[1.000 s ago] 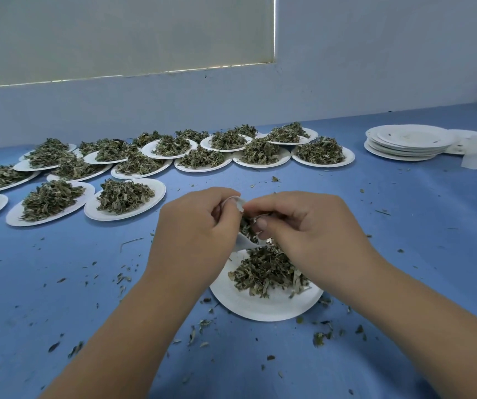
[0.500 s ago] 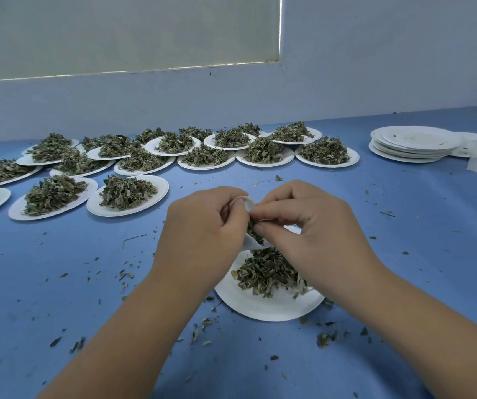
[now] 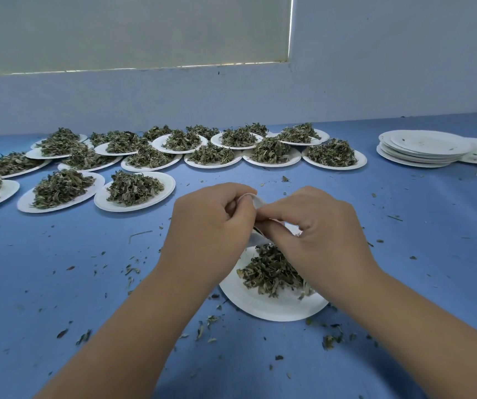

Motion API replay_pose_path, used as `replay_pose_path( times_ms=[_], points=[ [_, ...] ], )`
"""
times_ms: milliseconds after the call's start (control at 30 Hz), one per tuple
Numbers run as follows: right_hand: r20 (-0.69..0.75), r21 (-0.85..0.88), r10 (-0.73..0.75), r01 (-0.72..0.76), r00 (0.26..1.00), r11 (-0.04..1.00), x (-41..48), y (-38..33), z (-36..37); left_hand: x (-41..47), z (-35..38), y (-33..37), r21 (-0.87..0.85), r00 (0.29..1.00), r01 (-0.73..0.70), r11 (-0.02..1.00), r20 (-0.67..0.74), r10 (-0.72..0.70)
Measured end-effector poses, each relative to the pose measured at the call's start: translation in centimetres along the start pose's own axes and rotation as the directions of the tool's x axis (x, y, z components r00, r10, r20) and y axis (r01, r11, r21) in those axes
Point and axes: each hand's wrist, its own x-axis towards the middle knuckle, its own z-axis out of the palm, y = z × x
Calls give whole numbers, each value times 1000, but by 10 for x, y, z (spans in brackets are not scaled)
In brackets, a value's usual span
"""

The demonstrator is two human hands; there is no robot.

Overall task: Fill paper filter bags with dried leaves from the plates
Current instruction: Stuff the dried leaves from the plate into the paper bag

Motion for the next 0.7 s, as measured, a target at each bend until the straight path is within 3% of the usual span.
replay_pose_path(
  times_ms=[200,300,533,700],
  points=[
    [137,-17,-139,143,981,990,0,3,-5,1,-3,1,-75,998,62,995,22,-60],
    [220,5,-120,122,968,992,-1,4,-11,2,-6,2,-139,995,100,985,32,-96],
    [404,-205,-81,177,911,963,-2,-5,-5,2,-7,5,-168,995,94,981,35,-90],
    [407,-249,-82,197,910,948,4,-12,8,0,-7,8,-173,995,93,981,51,-85]
  ],
)
